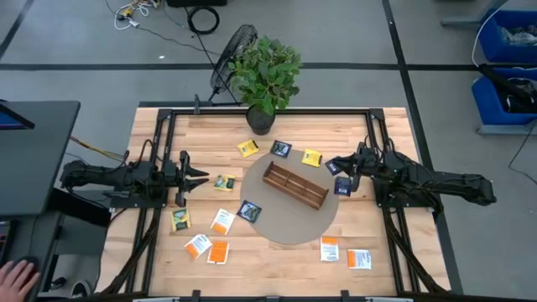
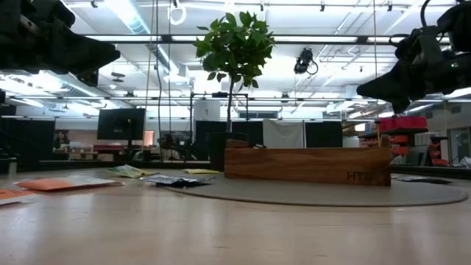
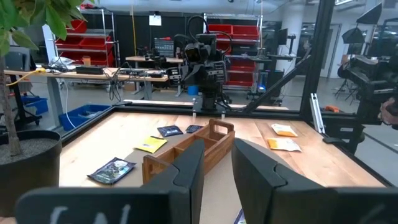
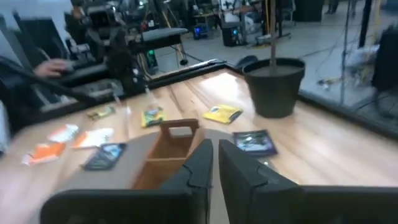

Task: Pick & Place Tea
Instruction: Put the black tea bag into the right section of the wooden organizer

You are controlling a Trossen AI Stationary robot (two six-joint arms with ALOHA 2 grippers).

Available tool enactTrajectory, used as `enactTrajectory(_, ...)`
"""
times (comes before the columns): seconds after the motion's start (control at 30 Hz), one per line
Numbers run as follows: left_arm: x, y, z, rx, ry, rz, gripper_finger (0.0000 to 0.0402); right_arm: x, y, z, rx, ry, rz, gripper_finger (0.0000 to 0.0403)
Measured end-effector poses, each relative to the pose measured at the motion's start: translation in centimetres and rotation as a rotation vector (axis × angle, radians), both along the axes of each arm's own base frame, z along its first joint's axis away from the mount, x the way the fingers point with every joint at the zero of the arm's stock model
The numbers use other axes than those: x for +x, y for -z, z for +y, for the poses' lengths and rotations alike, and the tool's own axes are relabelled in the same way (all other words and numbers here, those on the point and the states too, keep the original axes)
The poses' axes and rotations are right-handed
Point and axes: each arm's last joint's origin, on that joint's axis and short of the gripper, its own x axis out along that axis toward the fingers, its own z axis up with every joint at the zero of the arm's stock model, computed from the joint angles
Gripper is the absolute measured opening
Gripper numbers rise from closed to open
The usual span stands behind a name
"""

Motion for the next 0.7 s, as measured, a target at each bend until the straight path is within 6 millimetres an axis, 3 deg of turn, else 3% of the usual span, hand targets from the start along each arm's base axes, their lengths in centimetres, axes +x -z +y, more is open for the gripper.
enactTrajectory(0.2, 0.0, 0.0, 0.0, 0.005, -0.001, -0.002, 0.0087, 0.0, -0.9, 0.1, 0.075, -0.011, -0.052, 0.0050)
enactTrajectory(0.37, 0.0, 0.0, 0.0, 0.023, -0.003, -0.001, 0.0087, 0.2, -1.0, 0.0, 0.200, 0.017, 0.097, 0.0108)
enactTrajectory(0.57, 0.0, 0.0, 0.0, -0.001, -0.001, -0.003, 0.0087, 0.6, -2.6, 0.1, 0.403, 0.025, 0.328, 0.0191)
enactTrajectory(0.7, 0.0, 0.0, 0.0, -0.001, -0.001, -0.003, 0.0087, 0.7, -3.6, 0.0, 0.516, 0.121, 0.506, 0.0212)
